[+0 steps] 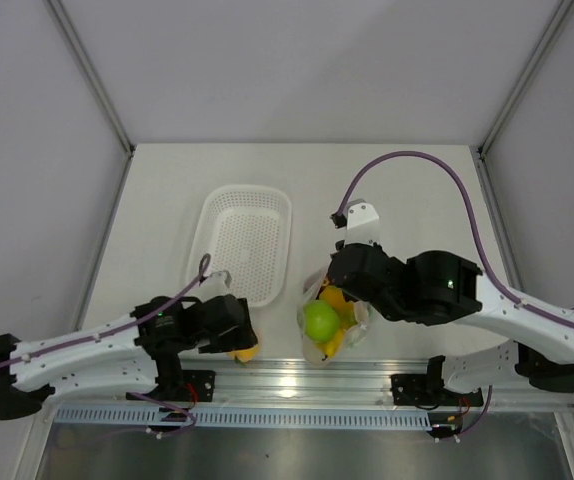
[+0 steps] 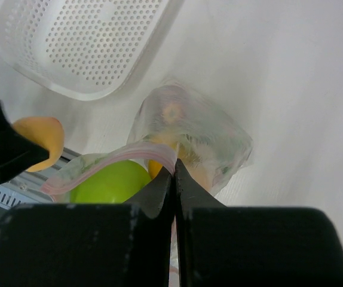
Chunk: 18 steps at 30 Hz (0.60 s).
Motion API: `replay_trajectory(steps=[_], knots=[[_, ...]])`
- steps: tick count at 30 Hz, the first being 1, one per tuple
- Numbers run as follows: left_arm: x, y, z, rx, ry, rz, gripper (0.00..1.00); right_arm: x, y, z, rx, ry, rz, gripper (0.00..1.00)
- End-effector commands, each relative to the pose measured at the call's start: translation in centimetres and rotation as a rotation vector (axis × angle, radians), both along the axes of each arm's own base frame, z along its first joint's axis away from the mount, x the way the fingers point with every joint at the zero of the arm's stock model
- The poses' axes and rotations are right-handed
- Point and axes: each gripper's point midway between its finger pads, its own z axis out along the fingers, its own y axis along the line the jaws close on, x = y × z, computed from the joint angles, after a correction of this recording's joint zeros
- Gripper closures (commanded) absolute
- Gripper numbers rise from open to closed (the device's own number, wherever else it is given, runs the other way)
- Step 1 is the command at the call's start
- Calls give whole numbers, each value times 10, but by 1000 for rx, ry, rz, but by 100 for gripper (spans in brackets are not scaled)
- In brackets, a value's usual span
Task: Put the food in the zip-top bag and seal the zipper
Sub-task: Pick up the fake fruit from the center of the board, then place the fake fruit in the zipper food storage bag.
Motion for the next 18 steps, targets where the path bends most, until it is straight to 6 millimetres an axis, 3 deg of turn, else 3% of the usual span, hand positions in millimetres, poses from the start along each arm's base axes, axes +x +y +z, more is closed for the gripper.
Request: replay_trajectory(steps=[1,2,4,6,7,10,14,17,18], knots=[[16,-15,85,-212,-225,-128,99,5,2,21,53,-23,-16,100],[17,-19,102,-268,-265,-155,100,4,3,20,48,-17,-10,100],[17,-33,158,-454,-397,-240,99,5,4,19,42,-1,-11,100],[10,-42,199,-596,-484,-315,99,6,5,18,39,7,-15,100],[11,-49,232,-687,-571,-343,100,6,7,17,42,15,-13,100],[13,-62,282,-806,-715,-395,100,6,12,15,64,41,-20,100],[16,-87,314,-881,-792,-441,99,4,20,19,118,80,-38,100],[18,-114,310,-870,-768,-486,100,2,27,20,148,113,-43,100],[16,-120,317,-895,-777,-498,99,2,29,23,163,116,-41,100]])
